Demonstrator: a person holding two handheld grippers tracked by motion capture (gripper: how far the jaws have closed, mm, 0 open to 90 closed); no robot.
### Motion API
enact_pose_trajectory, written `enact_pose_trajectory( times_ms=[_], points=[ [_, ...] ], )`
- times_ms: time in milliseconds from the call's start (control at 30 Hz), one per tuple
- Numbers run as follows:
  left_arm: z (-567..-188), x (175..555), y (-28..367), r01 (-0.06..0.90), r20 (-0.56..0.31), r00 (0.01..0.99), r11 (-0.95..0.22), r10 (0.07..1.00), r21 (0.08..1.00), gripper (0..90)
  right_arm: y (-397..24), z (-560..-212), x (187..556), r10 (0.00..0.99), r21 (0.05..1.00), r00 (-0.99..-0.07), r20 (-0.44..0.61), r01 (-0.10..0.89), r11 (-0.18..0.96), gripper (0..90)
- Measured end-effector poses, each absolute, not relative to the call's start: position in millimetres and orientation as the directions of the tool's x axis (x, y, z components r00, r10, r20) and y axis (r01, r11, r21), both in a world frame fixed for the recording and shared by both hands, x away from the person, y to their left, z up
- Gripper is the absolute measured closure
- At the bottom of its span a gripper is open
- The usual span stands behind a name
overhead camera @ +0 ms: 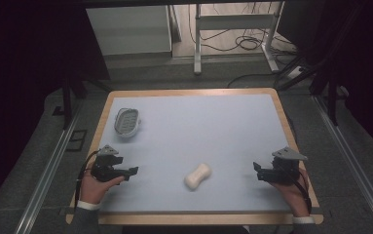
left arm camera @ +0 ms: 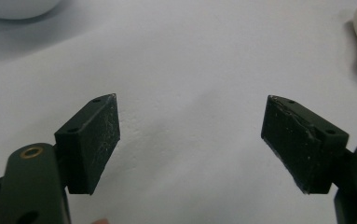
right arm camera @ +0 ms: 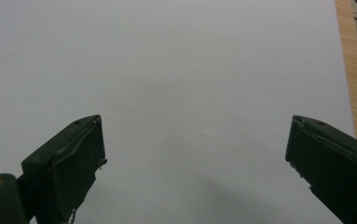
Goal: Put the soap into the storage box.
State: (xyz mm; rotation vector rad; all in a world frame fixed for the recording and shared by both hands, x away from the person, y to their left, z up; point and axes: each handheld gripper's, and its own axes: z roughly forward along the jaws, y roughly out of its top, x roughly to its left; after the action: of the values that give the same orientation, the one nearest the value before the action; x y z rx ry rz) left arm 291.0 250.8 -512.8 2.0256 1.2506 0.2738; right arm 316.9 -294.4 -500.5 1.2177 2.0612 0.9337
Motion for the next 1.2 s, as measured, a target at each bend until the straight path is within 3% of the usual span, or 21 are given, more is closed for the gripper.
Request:
enact_pose_trajectory(
  times_ms=[933,1200],
  points=[
    [-503.9,280.3,243.9,0.689,-0.154,0.471,-0.253,0.869,0.679,19.7,-301.8,-492.8,316.8,0.880,0.807,-0.473,-0.052,0.498,0.316,6.5],
    [-485.7,276.3,237.4,0.672,-0.164,0.467,-0.228,0.869,0.704,20.5,-307.7,-490.7,316.4,0.887,0.816,-0.460,-0.033,0.500,0.289,7.2]
  ],
)
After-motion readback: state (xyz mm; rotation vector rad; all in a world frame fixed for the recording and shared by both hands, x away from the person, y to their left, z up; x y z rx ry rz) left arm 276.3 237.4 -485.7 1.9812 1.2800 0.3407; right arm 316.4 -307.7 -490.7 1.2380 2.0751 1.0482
